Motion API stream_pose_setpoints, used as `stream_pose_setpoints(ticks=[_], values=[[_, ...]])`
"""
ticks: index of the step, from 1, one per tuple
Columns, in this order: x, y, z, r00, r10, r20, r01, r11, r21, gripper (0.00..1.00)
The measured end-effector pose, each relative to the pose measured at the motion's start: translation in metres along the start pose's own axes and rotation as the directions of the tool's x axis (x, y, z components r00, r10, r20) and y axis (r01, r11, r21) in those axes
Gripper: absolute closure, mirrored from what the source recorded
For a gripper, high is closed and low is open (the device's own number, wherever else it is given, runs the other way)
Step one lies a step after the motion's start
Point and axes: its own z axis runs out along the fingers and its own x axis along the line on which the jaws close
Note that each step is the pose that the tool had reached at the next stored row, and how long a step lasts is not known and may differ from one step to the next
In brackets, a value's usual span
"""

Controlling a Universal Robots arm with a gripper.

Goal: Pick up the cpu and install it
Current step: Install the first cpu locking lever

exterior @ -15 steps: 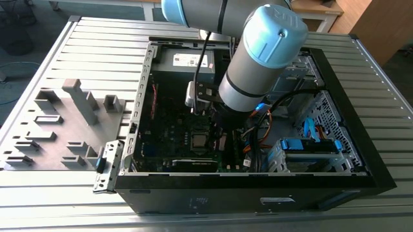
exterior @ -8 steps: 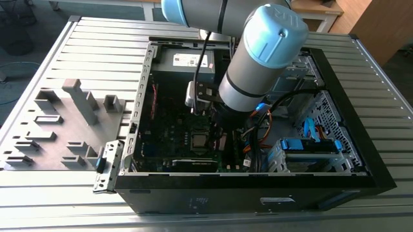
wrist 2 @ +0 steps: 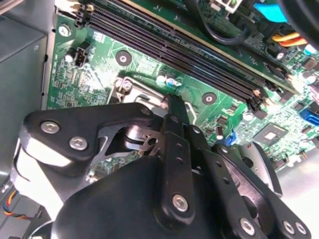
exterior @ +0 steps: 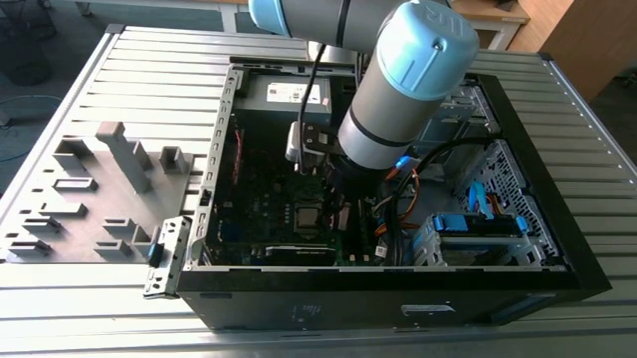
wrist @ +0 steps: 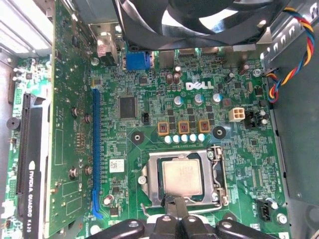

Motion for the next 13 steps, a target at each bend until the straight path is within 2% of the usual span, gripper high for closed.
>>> stream_pose_setpoints(ticks=[9, 13], values=[[0.0002, 0.0074, 0.0012, 1.0, 0.0, -0.0004, 0.0, 1.0, 0.0, 0.89], [-0.0002, 0.0085, 0.0014, 1.0, 0.0, -0.0003, 0.0, 1.0, 0.0, 0.89]])
